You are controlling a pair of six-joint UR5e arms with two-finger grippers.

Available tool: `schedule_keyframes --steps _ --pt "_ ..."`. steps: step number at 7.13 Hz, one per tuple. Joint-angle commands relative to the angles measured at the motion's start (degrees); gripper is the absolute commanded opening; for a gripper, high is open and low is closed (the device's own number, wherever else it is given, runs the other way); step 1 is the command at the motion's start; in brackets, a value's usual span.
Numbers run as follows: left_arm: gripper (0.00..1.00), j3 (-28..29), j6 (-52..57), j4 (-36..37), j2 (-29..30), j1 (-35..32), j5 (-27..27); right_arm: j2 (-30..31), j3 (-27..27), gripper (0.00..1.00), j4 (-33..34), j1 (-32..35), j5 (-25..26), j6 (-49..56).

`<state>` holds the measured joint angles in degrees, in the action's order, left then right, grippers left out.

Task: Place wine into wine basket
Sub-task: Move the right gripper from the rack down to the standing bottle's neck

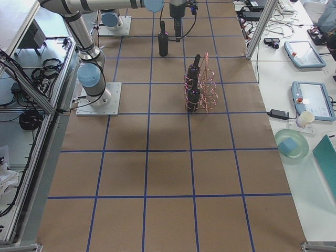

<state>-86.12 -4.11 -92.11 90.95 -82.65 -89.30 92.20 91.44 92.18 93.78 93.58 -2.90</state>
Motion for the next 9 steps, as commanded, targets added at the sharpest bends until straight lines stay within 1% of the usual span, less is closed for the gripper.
schedule_keyframes --steps 1,3,4,5,6,7,8,9 --pt "1.0 -0.1 -0.3 -0.3 0.2 -0.1 0.3 0.0 0.1 1.0 0.1 0.0 -0.2 -0.1" --pt "1.0 -0.1 -0.1 -1.1 0.0 0.0 -0.5 -0.4 -0.8 1.0 0.9 0.2 -0.2 -1.0" --pt "1.0 -0.2 0.1 -1.0 0.1 0.0 0.0 -1.0 -1.6 1.0 0.7 0.6 -0.2 -1.8" --pt "1.0 -0.3 0.6 -0.7 -0.1 0.0 -0.6 -2.9 -4.3 1.0 0.4 3.4 -0.1 -5.7" --pt "1.0 -0.3 0.7 -0.4 -0.2 -0.1 -0.5 -6.4 -8.2 1.0 0.1 9.7 0.5 -13.6" --pt "1.0 -0.3 0.7 -0.4 -0.6 -0.6 -0.4 -9.5 -9.7 1.0 0.6 17.4 0.3 -23.4" --pt "1.0 -0.4 0.9 -0.4 -0.6 -0.8 -0.4 -11.4 -9.5 1.0 1.2 23.0 -0.1 -32.3" --pt "1.0 -0.3 2.4 -0.4 -0.8 -0.8 -0.5 -12.6 -8.6 1.0 3.3 26.4 -0.1 -37.0"
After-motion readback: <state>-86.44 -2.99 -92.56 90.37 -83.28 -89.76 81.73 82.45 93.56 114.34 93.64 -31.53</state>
